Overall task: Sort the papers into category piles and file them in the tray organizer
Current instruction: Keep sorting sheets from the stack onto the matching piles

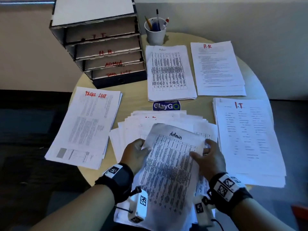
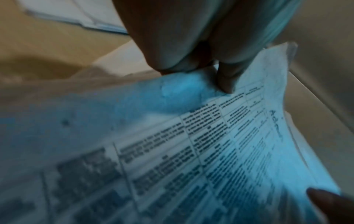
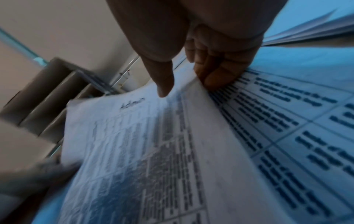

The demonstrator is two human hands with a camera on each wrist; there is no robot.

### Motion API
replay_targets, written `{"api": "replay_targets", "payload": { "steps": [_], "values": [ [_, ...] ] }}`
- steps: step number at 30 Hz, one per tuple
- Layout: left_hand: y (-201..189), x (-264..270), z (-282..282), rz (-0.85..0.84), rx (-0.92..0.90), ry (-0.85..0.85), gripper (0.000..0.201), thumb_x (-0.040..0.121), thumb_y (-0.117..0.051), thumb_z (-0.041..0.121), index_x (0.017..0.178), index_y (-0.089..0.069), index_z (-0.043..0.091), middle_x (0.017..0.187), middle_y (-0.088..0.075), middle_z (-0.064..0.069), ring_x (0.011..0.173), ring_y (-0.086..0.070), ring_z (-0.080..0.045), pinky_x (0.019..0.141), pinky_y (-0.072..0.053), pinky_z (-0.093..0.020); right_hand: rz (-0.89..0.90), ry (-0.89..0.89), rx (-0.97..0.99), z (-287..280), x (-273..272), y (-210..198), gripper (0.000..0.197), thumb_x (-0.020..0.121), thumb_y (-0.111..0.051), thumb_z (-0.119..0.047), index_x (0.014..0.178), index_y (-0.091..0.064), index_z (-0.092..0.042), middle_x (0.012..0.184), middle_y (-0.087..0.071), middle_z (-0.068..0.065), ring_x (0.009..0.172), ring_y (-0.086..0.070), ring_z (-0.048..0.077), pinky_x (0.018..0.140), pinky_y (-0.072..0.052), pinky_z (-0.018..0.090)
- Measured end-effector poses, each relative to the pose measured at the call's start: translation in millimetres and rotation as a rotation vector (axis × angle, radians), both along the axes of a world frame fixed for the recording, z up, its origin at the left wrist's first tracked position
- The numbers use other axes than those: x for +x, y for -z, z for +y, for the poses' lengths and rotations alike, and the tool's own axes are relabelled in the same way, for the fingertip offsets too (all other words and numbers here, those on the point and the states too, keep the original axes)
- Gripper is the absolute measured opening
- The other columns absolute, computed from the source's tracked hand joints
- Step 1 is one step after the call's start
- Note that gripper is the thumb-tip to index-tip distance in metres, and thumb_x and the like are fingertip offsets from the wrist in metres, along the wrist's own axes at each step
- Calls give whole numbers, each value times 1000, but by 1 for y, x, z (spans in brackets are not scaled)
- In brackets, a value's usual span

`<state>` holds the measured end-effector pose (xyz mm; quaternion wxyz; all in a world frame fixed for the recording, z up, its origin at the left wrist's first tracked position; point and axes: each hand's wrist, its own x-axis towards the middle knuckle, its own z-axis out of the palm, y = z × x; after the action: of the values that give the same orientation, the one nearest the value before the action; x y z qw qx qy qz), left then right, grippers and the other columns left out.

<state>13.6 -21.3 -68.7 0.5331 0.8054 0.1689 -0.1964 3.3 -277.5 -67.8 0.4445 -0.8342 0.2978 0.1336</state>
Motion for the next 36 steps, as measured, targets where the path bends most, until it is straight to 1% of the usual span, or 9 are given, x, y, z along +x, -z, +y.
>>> {"api": "replay_targets", "payload": {
  "steps": [2,10,13,19,23,25,29,33,36],
  "values": [
    [-1,1,3,43,-144,-157,6,91,-68,9,88,-68,3,91,-74,-4,88,-66,-24,86,-50,-32,-39,45,34,-3,0,0,68,71,-86,-30,128,-50,-26,89,-64,0,73,-64,18,58,-55,33],
    [-5,11,4,118,-386,-404,65,59,-91,26,97,-52,-9,104,-54,-13,105,-57,-32,107,-34,-50,-200,48,-6,-3,15,-15,24,79,-79,-25,66,-59,-24,64,-58,-5,65,-53,16,64,-41,26],
    [-4,8,4,99,-324,-339,43,83,-77,13,66,-38,16,56,-30,-1,45,-27,-17,58,-27,-32,-231,29,-34,-11,19,-22,18,84,-72,-27,69,-65,-25,68,-64,-6,65,-56,13,64,-41,23],
    [8,6,11,116,-223,-427,26,86,-69,5,66,-54,14,62,-47,-11,60,-43,-22,64,-37,-36,-456,200,297,-74,20,-31,16,84,-72,-9,72,-63,-15,60,-63,-4,58,-50,15,55,-44,26],
    [3,4,10,94,-248,-406,12,92,-62,-2,92,-70,7,88,-72,-21,75,-63,-30,77,-52,-40,-351,98,641,-113,8,-39,43,47,-90,-41,78,-73,-17,79,-70,4,70,-61,20,64,-50,31],
    [-3,1,5,70,-292,-329,16,92,-62,-1,94,-73,11,93,-73,-19,84,-64,-30,83,-50,-41,-269,46,609,-116,2,-32,40,53,-91,-35,81,-73,-13,83,-68,12,79,-57,26,66,-50,32],
    [-25,-10,-17,71,-345,-41,16,93,-59,-4,87,-67,7,65,-54,-4,60,-46,-17,59,-40,-26,-299,-150,329,-87,0,-21,20,75,-72,9,79,-73,-10,100,-74,5,90,-66,20,80,-51,31],
    [-32,-15,-25,86,-364,112,23,93,-57,-5,89,-70,14,68,-61,3,64,-49,-16,59,-43,-26,-313,-112,144,-65,-2,-8,20,79,-72,1,76,-72,-19,78,-73,-3,77,-67,15,71,-51,30],
    [-25,-1,-13,-18,16,125,30,93,-57,6,94,-69,33,96,-67,7,77,-60,-17,67,-50,-23,-323,6,205,-68,-6,-5,22,82,-69,-1,79,-69,-22,69,-66,8,64,-56,19,62,-45,29]
  ]
}}
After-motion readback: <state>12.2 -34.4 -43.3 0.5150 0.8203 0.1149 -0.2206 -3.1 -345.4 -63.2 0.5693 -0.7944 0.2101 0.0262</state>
